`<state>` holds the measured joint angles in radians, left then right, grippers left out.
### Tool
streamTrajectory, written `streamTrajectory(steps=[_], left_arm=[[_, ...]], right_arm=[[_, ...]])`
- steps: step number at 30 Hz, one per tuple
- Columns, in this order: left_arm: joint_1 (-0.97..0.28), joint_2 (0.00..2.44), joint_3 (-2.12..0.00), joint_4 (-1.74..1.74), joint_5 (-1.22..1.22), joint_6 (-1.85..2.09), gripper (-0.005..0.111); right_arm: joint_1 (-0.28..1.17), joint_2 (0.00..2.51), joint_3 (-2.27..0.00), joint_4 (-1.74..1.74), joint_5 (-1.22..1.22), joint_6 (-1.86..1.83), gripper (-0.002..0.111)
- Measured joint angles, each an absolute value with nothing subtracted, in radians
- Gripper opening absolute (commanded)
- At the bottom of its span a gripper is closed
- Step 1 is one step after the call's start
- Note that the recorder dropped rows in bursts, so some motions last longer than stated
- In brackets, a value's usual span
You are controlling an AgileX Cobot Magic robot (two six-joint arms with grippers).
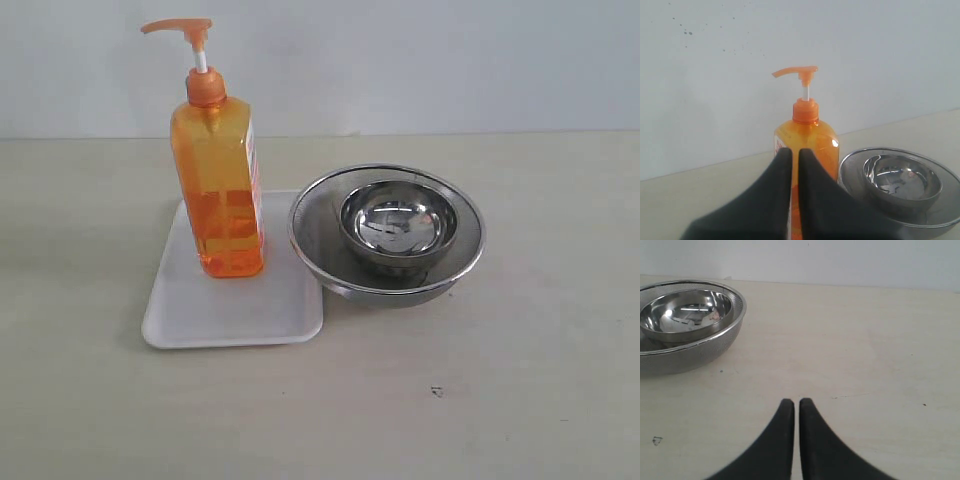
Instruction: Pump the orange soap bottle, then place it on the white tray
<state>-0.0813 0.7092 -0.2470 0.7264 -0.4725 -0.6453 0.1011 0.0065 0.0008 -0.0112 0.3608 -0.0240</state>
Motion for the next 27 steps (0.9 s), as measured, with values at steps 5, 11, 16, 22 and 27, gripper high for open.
streamTrajectory(steps=[5,11,16,22,27], left_arm=[[-0.081,0.709,-0.247,0.726,-0.473,-0.645,0.005],[-0.081,0.638,-0.247,0.726,-0.418,-0.633,0.005],[-0.081,0.422,-0.247,0.725,-0.249,-0.654,0.005],[-0.045,0.160,-0.174,0.725,-0.116,-0.722,0.005],[-0.008,0.059,-0.088,0.725,-0.110,-0.749,0.005]], right_arm=[[0.101,0.007,0.001,-0.011,0.361,-0.024,0.001],[0.101,0.007,0.001,-0.011,0.361,-0.024,0.001],[0.101,0.007,0.001,-0.011,0.359,-0.024,0.001],[0.101,0.007,0.001,-0.011,0.357,-0.024,0.001],[0.101,0.007,0.001,-0.011,0.357,-0.024,0.001]])
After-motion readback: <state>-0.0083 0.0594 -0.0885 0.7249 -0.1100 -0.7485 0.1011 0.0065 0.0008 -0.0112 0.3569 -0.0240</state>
